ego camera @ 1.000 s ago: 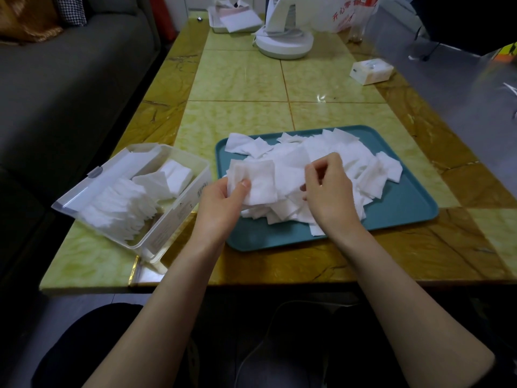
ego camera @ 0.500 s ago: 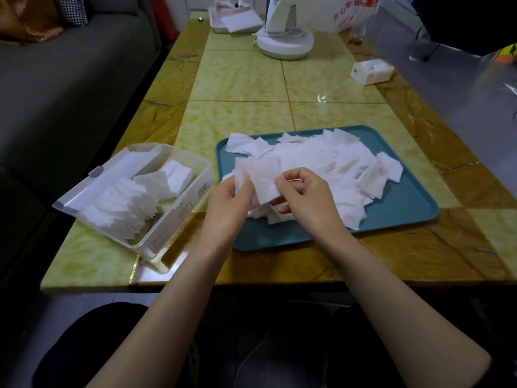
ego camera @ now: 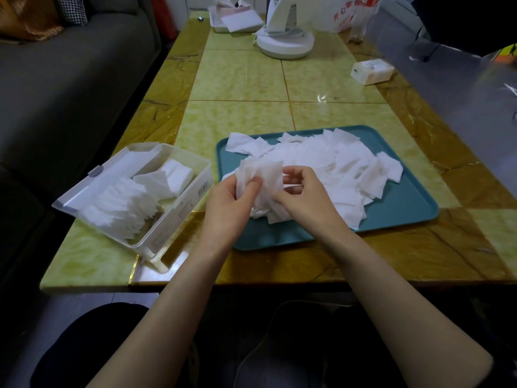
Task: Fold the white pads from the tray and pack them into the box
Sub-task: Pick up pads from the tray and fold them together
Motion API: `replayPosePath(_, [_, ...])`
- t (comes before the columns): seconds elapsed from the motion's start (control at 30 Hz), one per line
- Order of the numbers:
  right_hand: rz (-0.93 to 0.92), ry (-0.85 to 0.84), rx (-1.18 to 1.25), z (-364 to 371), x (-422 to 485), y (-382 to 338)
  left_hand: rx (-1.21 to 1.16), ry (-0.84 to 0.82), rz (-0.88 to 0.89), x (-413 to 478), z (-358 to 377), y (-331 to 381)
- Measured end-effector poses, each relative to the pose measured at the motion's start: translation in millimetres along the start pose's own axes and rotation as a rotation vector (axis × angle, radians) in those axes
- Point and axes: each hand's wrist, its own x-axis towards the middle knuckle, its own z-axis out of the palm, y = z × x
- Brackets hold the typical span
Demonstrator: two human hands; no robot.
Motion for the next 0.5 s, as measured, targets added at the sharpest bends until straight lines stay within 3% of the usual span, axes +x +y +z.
replayPosePath(0.17, [-0.128,0.106,-0.046,-4.6,1.2,-1.0,-0.029,-0.056,0.011,-1.5,0.3,-1.0])
replayPosePath(0.27, [-0.089,0.109,0.011,-8.5,3.4,0.2,-0.073,-0.080,-0.027,-2.2,2.0,0.2])
replayPosePath(0.4, [0.084,-0.019,0.299,-11.3,4.3,-2.0,-0.123,-0.105,-0.060,-0.7,0.5,-1.2])
replayPosePath(0.5, [0.074,-0.099,0.370,-11.6,2.6,-5.9,-0.118,-0.087,-0.051,0.0,0.5,-1.5])
